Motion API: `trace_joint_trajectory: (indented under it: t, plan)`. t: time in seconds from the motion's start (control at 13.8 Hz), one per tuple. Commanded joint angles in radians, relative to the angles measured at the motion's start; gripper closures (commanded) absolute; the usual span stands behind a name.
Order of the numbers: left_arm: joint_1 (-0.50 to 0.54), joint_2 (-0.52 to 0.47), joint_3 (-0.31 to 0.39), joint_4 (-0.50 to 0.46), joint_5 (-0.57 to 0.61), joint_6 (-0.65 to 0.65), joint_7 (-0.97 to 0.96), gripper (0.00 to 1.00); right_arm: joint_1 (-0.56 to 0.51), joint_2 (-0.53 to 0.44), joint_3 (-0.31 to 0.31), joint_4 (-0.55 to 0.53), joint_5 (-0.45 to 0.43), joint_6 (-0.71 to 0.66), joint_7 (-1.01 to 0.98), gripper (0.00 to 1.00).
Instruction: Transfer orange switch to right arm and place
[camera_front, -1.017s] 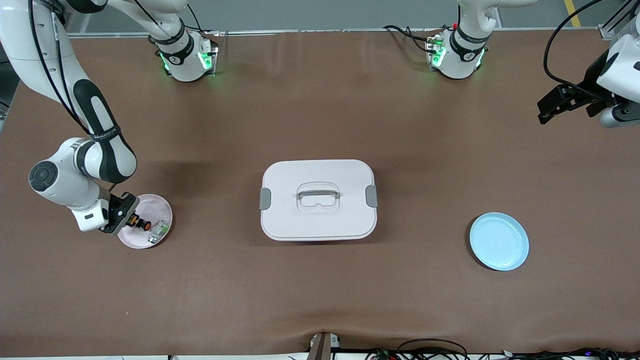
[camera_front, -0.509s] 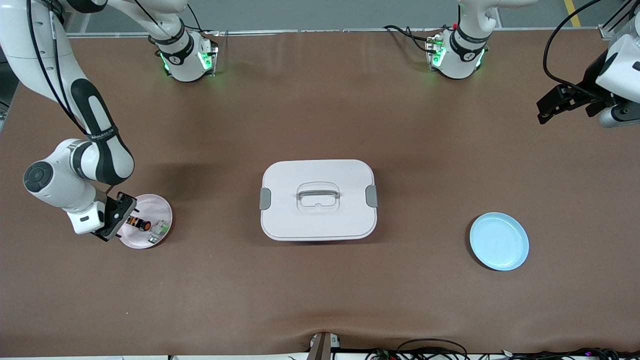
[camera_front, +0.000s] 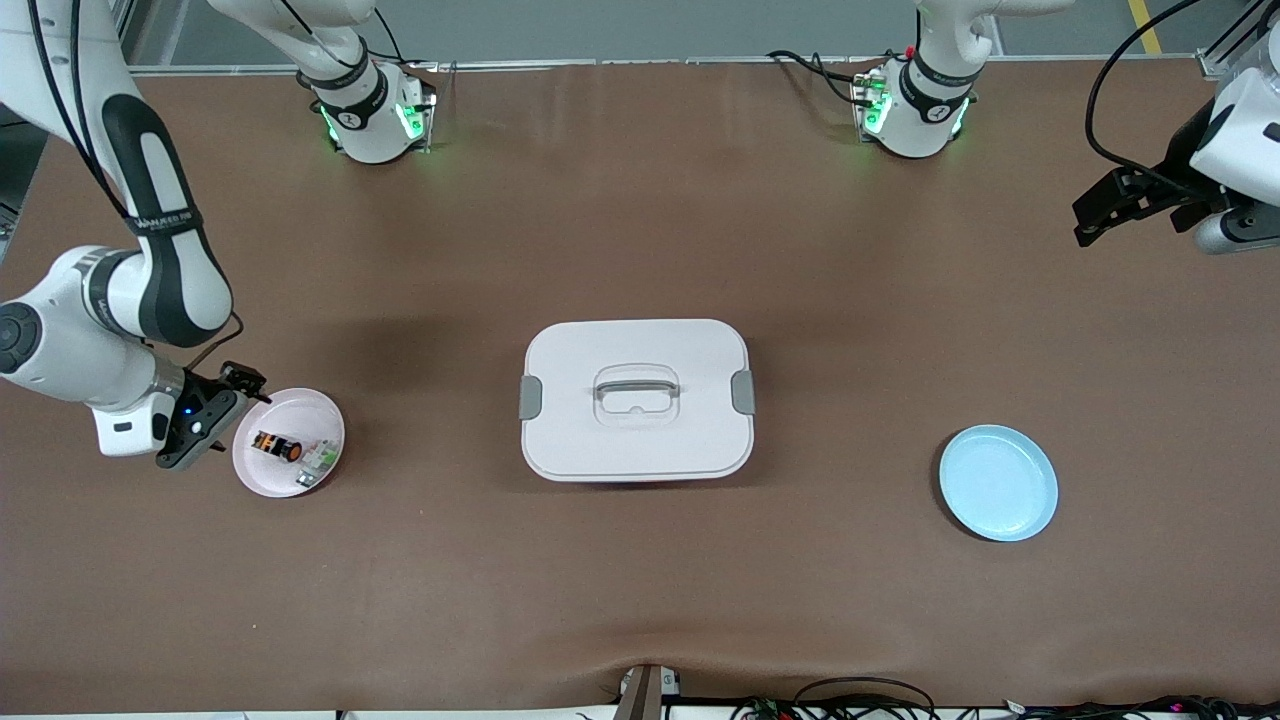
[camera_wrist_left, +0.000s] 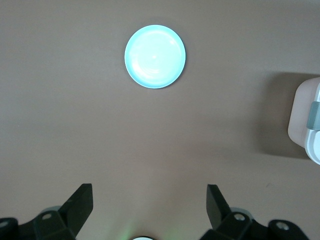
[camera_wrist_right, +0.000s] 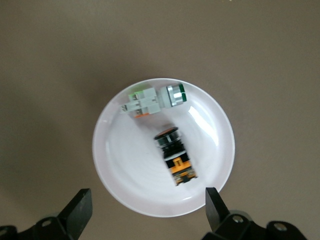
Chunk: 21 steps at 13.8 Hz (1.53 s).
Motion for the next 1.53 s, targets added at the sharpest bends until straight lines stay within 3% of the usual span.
trace_joint_trajectory:
  t: [0.0, 0.51, 0.87, 1.16, 1.45]
  plan:
    - [-0.006, -0.026, 0.009, -0.015, -0.017, -0.01, 0.002, 0.0, 0.017, -0.074, 0.0, -0.038, -0.005, -0.074, 0.256, 0.0]
    - [-0.004, -0.026, 0.009, -0.014, -0.015, -0.01, 0.011, 0.0, 0.015, -0.185, 0.003, -0.02, -0.012, -0.214, 0.653, 0.0]
    - [-0.004, -0.024, 0.01, -0.014, -0.015, -0.01, 0.011, 0.0, 0.012, -0.281, 0.002, 0.013, -0.05, -0.254, 0.812, 0.0]
    - [-0.006, -0.021, 0.009, -0.012, -0.015, -0.01, 0.011, 0.0, 0.009, -0.355, -0.003, 0.042, -0.113, -0.315, 0.818, 0.0]
    - [-0.004, -0.023, 0.009, -0.015, -0.015, -0.01, 0.013, 0.0, 0.008, -0.361, -0.001, 0.166, -0.116, -0.376, 0.819, 0.0]
